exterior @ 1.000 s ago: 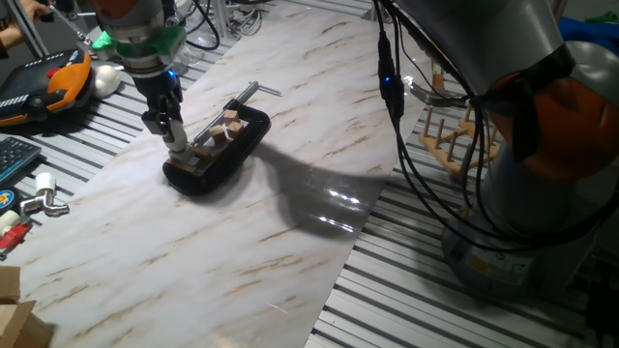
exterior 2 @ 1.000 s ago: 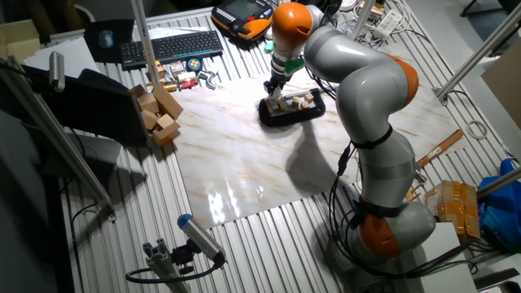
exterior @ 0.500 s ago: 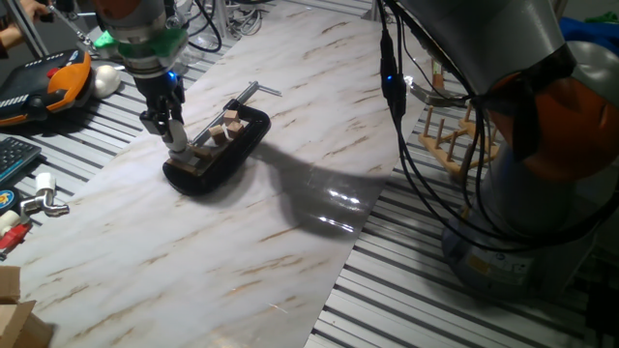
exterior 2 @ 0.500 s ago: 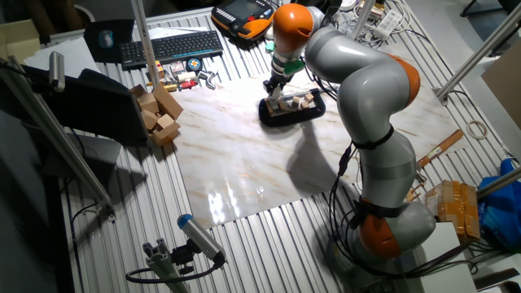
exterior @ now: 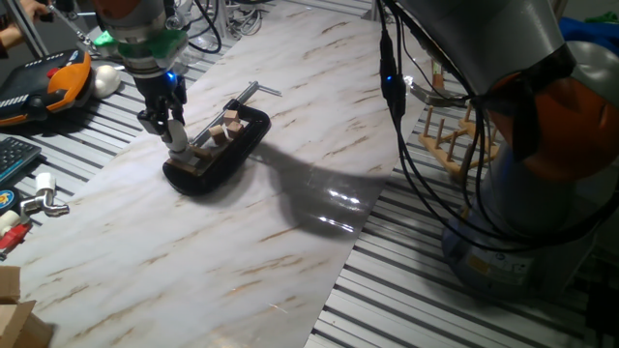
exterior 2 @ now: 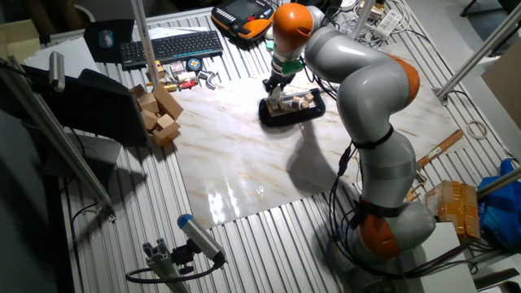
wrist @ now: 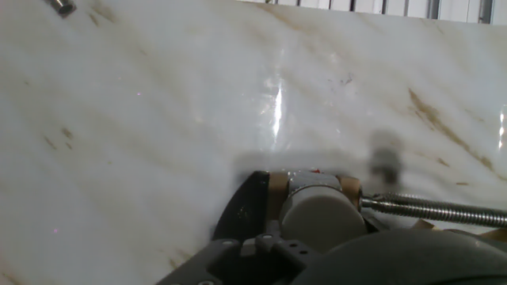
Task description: Install the light bulb by rotating it
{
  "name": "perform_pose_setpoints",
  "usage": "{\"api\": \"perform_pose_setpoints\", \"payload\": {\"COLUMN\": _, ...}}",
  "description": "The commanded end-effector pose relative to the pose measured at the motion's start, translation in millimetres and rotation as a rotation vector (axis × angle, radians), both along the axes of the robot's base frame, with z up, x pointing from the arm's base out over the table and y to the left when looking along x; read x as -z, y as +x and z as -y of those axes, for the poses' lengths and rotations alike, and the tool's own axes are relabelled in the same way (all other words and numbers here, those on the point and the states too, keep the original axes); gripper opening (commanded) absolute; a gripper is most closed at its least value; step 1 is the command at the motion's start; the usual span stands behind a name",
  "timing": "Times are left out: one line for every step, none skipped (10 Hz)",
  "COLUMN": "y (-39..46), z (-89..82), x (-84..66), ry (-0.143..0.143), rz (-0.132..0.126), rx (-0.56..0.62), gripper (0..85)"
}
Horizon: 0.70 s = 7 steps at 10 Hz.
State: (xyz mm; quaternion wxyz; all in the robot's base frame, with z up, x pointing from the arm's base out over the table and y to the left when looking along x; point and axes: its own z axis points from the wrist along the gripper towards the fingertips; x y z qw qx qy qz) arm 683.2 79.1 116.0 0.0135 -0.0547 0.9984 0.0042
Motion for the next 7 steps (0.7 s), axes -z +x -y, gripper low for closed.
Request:
{"api": "perform_pose_setpoints", "payload": {"y": 0.3, "z": 0.4, "x": -0.8, "ry": 0.003, "rz": 0.0, "rx": 0.012, "gripper": 0.0}}
{"api": "perform_pose_setpoints", "payload": {"y": 0.4, "z": 0.4, "x": -1.0, "ry": 0.005, "rz": -0.003, "rx": 0.029, "gripper": 0.0}}
{"api": "perform_pose_setpoints", "payload": {"y": 0.4, "z": 0.4, "x": -0.9, "ry": 0.008, "rz": -0.005, "rx": 0.051, "gripper": 0.0}}
{"api": "perform_pose_setpoints", "payload": {"y": 0.4, "z": 0.3, "x": -0.8, "ry": 0.007, "rz": -0.008, "rx": 0.06, "gripper": 0.0}}
{"api": "perform_pose_setpoints", "payload": {"y": 0.4, "z": 0.3, "x": -0.9, "ry": 0.004, "rz": -0.008, "rx": 0.069, "gripper": 0.0}}
{"api": "perform_pose_setpoints", "payload": {"y": 0.4, "z": 0.3, "x": -0.9, "ry": 0.005, "rz": -0.007, "rx": 0.084, "gripper": 0.0}}
{"api": "perform_pose_setpoints", "payload": {"y": 0.4, "z": 0.3, "x": -1.2, "ry": 0.0, "rz": -0.006, "rx": 0.103, "gripper": 0.0}}
